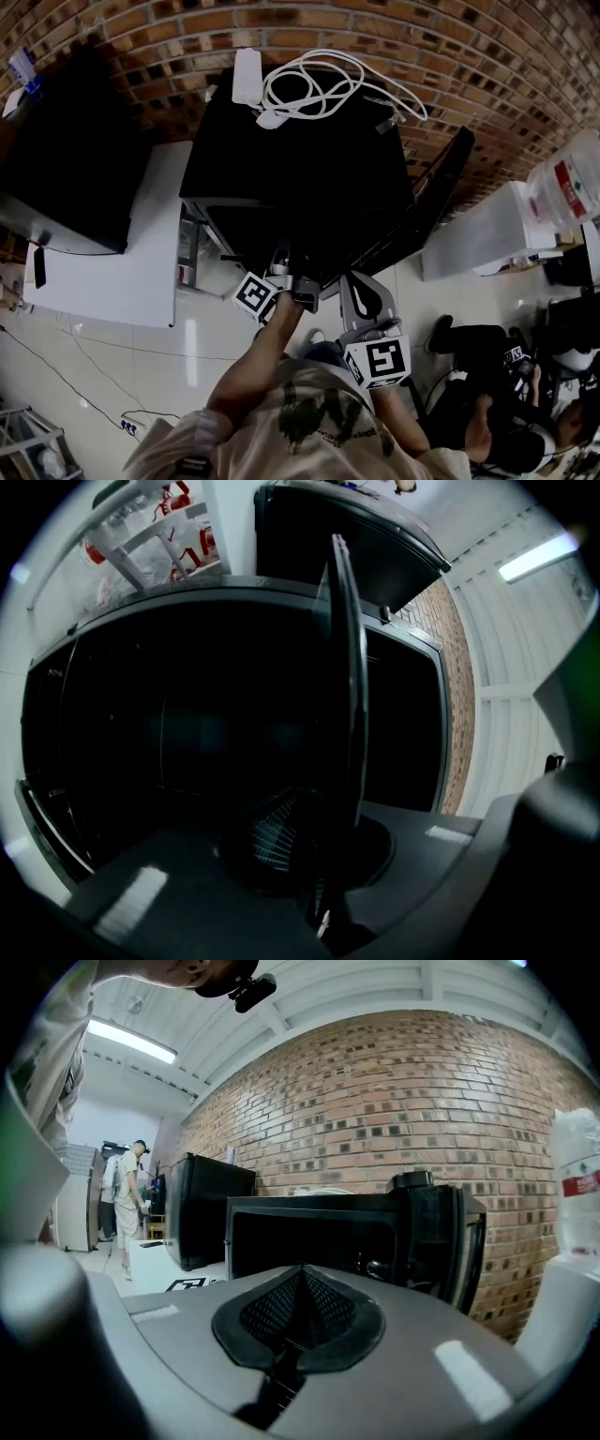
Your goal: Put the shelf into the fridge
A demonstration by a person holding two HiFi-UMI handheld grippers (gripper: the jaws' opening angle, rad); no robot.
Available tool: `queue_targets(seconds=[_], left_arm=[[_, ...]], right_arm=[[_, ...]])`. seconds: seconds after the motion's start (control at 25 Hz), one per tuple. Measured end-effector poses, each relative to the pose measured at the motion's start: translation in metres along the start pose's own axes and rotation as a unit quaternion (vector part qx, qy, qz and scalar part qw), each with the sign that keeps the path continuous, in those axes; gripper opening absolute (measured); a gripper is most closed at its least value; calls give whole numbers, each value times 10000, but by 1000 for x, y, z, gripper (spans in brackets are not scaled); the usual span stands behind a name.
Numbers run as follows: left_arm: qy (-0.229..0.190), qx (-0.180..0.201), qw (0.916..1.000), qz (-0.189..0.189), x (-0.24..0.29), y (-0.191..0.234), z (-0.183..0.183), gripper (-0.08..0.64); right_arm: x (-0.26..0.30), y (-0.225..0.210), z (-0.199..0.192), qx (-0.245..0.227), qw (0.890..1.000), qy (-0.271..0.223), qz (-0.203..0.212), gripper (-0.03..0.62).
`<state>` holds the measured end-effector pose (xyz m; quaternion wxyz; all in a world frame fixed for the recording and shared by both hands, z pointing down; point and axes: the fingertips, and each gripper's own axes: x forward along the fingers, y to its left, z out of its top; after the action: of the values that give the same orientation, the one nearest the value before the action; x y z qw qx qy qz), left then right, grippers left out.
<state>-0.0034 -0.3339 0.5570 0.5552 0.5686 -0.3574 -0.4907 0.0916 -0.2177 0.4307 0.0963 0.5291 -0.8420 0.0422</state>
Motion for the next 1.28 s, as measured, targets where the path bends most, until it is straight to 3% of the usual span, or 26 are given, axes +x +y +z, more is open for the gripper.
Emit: queue_targets(seconds=[0.36, 0.8, 1.28], left_arm=[[-86, -7, 10000, -10, 28, 4, 6, 17], [-71, 412, 9991, 66, 51, 12, 15, 17], [-78, 525, 9985, 151, 77, 16, 22, 17]], right_arm=[[5, -6, -2, 27, 10000, -4, -33, 0], [23, -9, -1, 97, 9999, -9, 31, 0], [25, -17, -2, 123, 9999, -18, -62, 0]])
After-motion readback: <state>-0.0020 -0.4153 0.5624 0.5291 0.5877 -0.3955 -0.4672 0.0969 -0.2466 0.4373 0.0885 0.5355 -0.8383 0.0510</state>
